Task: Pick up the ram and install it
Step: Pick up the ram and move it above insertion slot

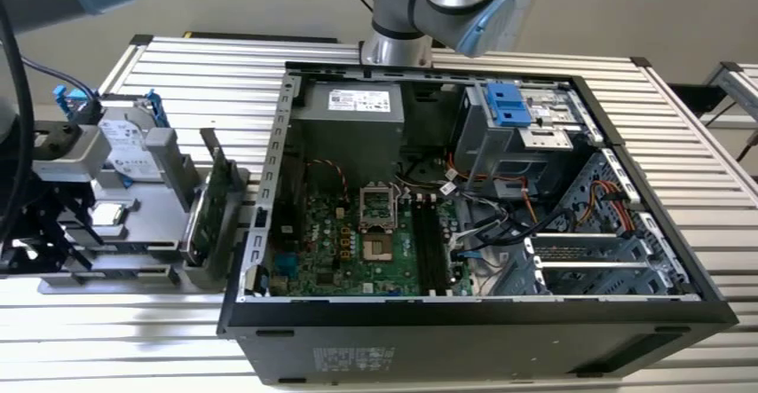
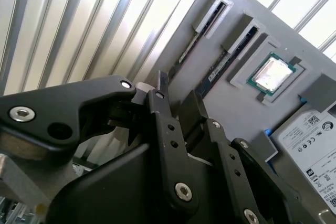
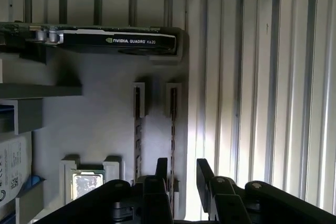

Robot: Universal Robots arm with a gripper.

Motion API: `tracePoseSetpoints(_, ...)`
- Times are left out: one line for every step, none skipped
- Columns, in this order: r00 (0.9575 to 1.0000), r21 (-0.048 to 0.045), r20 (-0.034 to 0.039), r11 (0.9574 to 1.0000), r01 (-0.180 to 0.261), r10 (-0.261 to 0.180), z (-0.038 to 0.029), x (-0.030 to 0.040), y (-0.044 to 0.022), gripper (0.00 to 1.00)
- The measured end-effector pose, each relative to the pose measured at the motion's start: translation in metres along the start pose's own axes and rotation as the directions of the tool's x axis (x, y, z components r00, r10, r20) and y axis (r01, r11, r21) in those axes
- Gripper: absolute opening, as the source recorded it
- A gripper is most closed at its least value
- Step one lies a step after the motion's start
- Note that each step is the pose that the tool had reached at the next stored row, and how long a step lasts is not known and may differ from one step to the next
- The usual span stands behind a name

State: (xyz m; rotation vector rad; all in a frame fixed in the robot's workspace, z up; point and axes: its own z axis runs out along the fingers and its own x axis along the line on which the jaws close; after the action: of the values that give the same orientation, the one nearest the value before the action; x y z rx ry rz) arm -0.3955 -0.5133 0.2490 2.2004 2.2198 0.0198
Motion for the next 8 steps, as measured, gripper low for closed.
tracePoseSetpoints(1.0000, 0.0000, 0.0000, 1.0000, 0.002, -0.002, 0.0007, 0.0000, -0.0001, 1.00)
tracePoseSetpoints(1.0000, 0.0000, 0.0000, 1.0000, 0.004, -0.004, 0.0014, 0.0000, -0.0001, 1.00)
tracePoseSetpoints(1.0000, -0.0001, 0.0000, 1.0000, 0.005, -0.005, 0.0022, 0.0000, -0.0001, 1.00)
tracePoseSetpoints(1.0000, -0.0001, 0.0000, 1.0000, 0.007, -0.007, 0.0029, 0.0000, -0.0001, 1.00)
tracePoseSetpoints(1.0000, -0.0001, 0.0000, 1.0000, 0.008, -0.008, 0.0036, 0.0000, -0.0001, 1.00)
tracePoseSetpoints(1.0000, -0.0002, -0.0001, 1.0000, 0.009, -0.009, 0.0043, 0.0000, -0.0001, 1.00)
tracePoseSetpoints(1.0000, -0.0002, -0.0001, 1.0000, 0.010, -0.010, 0.0051, 0.0000, -0.0001, 1.00)
tracePoseSetpoints(0.9999, -0.0002, -0.0001, 0.9999, 0.011, -0.011, 0.0057, 0.0000, -0.0001, 1.00)
